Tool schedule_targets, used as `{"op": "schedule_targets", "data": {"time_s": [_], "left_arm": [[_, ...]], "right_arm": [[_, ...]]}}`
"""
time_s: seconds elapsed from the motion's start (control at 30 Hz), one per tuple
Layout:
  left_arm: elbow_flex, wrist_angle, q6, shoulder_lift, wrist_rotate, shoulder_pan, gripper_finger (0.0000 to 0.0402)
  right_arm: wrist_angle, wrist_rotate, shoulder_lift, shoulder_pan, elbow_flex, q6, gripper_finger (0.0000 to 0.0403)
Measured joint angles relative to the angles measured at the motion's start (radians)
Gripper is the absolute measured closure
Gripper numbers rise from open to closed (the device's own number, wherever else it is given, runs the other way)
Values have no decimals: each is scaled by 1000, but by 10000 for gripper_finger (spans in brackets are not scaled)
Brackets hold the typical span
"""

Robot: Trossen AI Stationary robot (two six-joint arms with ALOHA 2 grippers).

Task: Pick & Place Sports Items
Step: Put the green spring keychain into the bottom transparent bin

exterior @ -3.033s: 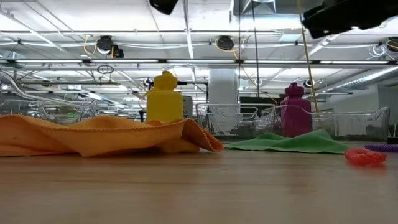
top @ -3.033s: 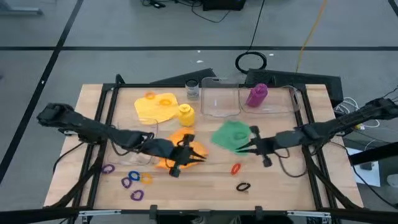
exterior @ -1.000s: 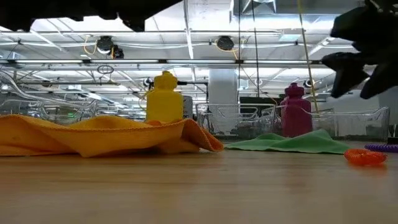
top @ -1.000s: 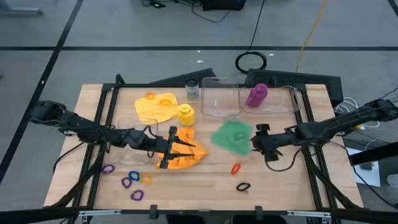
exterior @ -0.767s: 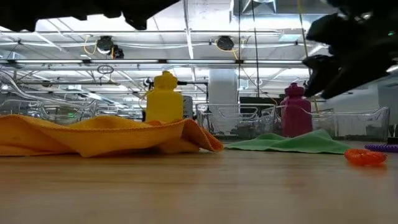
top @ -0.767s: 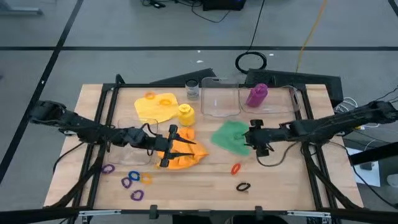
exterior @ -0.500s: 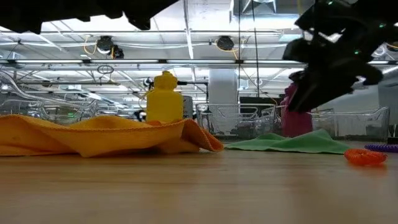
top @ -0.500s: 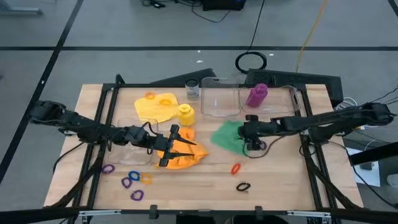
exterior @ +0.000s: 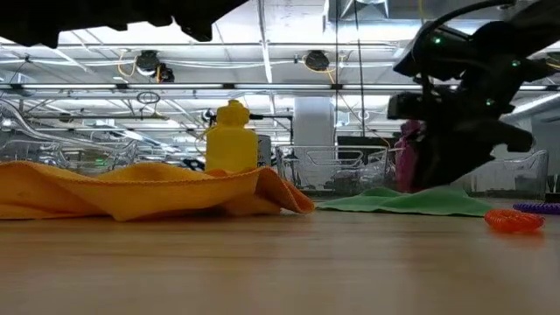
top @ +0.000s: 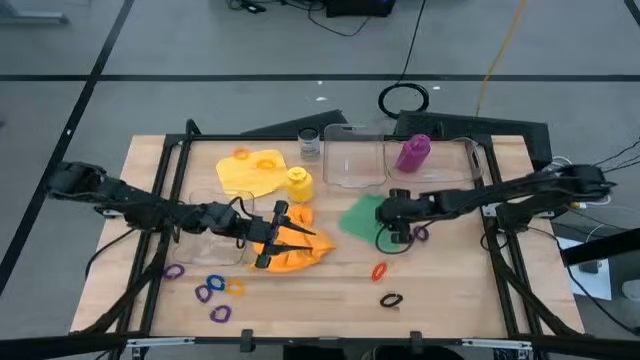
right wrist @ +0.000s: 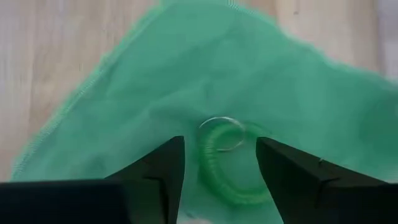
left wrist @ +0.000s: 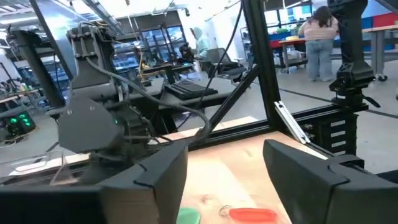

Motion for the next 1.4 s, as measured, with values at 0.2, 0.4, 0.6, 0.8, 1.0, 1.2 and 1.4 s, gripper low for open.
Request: {"op": "schedule_targets", "data": {"time_s": [0.2,0.4,0.6,0.8,1.0,1.2,1.4], "left_arm": [[0,0,-3,0,0,0,225],[0,-1,-3,0,0,0,224],[0,-2,-3,0,0,0,224],[0,-2,-3,0,0,0,224],[0,-2,-2,0,0,0,224],[0,-1,-2,0,0,0,224],[0,-1,0,0,-1,0,224]], "right_arm": [[-8,-1,4,0,0,3,273],[-21,-1,-1,0,0,3,301],[-71,-1,-1,0,0,24,335],[-88,-1,-1,0,0,26,363],[-87,0,-1,0,0,14,403],[-80,0,-1,0,0,-14,398],[-38,0,-20,0,0,-35,401]]}}
